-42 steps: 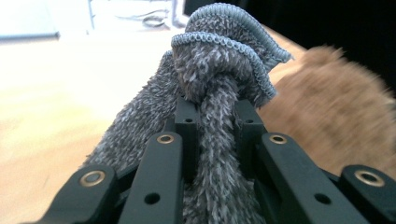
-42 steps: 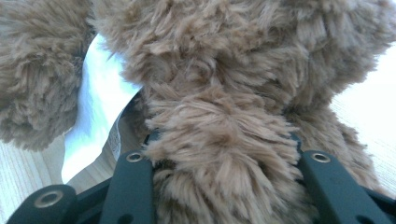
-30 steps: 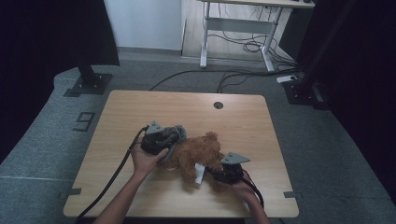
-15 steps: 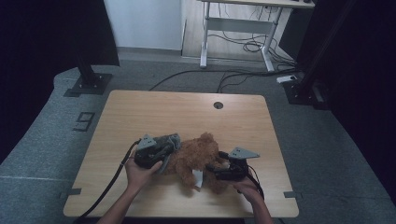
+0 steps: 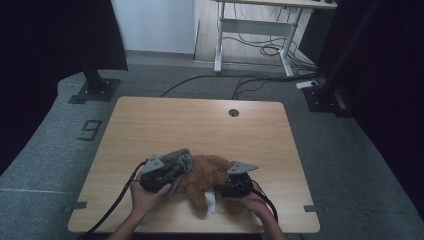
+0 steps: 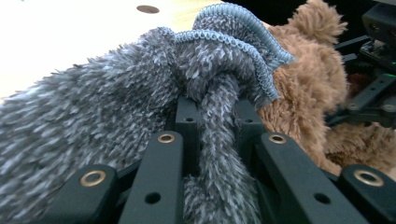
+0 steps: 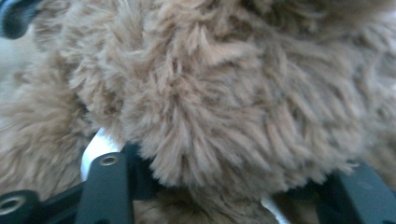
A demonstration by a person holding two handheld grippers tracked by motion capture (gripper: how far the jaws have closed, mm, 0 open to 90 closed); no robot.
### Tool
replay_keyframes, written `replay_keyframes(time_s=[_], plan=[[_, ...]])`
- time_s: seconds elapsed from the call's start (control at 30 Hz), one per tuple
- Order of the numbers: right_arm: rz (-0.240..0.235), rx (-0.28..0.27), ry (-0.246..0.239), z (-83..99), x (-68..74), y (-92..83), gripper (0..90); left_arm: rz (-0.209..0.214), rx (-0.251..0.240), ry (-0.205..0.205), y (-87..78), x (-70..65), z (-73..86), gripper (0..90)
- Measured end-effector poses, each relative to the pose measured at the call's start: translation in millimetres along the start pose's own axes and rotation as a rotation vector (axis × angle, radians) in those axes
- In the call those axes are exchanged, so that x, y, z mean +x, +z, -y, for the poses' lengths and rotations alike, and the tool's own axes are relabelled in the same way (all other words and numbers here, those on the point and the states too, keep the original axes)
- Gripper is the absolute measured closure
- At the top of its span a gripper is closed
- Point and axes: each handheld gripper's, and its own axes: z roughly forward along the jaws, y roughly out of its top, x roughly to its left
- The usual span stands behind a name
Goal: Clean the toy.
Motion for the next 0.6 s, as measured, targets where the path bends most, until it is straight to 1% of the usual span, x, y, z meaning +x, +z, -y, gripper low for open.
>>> replay_keyframes(time_s=[0.07,0.13,0.23,0.3,0.33,0.37,0.4,0.43,0.47,0.53,0.6], plan=[[0.037,-0.012,-0.006,-0.4,-4.6,-0.1,45.5,0.003,-0.005,-0.012,5.6,2.6,-3.1,76.9],[0.074,-0.031,-0.003,-1.1,-9.8,0.7,47.2,-0.015,-0.005,-0.002,13.6,3.8,-8.4,76.9],[0.141,-0.066,-0.002,-2.1,-17.1,3.0,48.8,-0.033,0.0,0.004,26.3,4.9,-18.2,76.8],[0.166,-0.086,0.003,-1.4,-21.2,4.0,49.8,-0.029,0.0,-0.008,30.2,5.6,-25.5,76.7],[0.167,-0.092,0.006,-0.9,-22.1,4.1,50.5,-0.016,-0.011,-0.021,30.1,5.2,-32.3,76.6],[0.162,-0.098,0.007,-0.1,-22.5,3.6,51.0,-0.001,-0.016,-0.027,29.8,2.6,-38.3,76.6],[0.161,-0.102,-0.003,0.4,-22.3,3.0,51.4,0.011,-0.018,-0.021,30.7,-2.0,-44.2,76.5],[0.163,-0.106,-0.016,0.9,-21.4,2.6,51.6,0.019,-0.016,-0.003,33.3,-8.5,-49.5,76.5],[0.165,-0.109,-0.024,1.6,-20.0,2.6,51.6,0.036,-0.013,0.011,37.5,-15.7,-53.9,76.4],[0.174,-0.113,-0.045,2.4,-16.1,3.0,51.6,0.066,-0.003,0.035,50.0,-30.9,-61.0,76.3],[0.186,-0.111,-0.067,2.5,-11.9,3.2,51.7,0.082,0.011,0.05,65.6,-43.9,-65.3,76.1]])
